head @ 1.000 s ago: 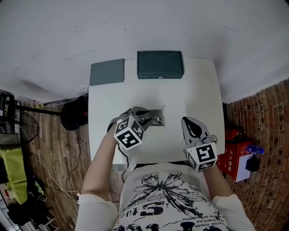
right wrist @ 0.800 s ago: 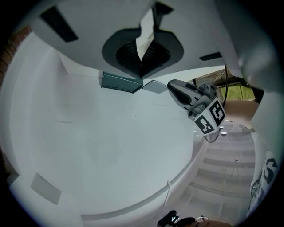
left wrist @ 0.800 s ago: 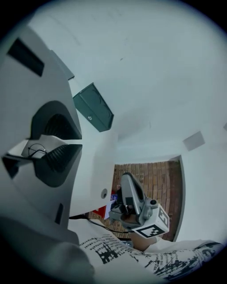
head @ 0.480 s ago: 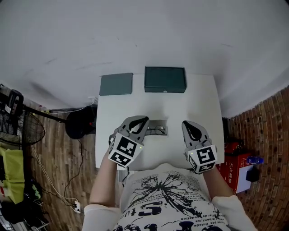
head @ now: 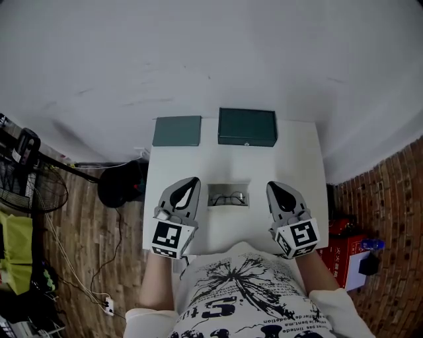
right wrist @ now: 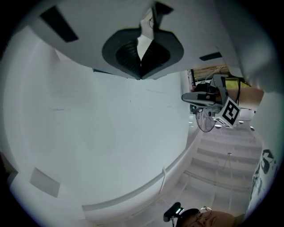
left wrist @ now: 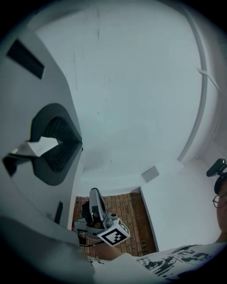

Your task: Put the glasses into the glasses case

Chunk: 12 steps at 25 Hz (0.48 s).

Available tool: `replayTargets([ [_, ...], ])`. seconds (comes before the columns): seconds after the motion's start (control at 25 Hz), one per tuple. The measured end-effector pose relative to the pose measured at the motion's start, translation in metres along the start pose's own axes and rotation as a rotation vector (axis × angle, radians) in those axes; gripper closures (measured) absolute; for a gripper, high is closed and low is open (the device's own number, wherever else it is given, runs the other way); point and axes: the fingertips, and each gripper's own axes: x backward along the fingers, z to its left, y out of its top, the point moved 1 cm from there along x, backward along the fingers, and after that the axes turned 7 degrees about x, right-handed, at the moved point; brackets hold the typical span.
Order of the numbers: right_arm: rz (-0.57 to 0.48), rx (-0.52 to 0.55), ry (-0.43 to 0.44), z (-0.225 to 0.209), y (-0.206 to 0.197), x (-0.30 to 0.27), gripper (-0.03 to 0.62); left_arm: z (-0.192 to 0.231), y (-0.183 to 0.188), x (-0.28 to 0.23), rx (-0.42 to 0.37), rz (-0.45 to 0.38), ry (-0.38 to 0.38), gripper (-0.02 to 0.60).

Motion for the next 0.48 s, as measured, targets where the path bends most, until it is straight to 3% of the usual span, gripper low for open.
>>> replayTargets([
  [0.24, -0.025, 0.003, -0.009, 0.002, 0.007, 0.003, 0.580, 0.000, 0.004, 0.012, 0.042, -0.067, -0.015, 0.568],
  [0.48, -0.024, 0.005, -0.006, 0.006, 0.008, 0.005, 0.580, -0.006, 0.003, 0.014, 0.035, -0.064, -0.048, 0.568],
])
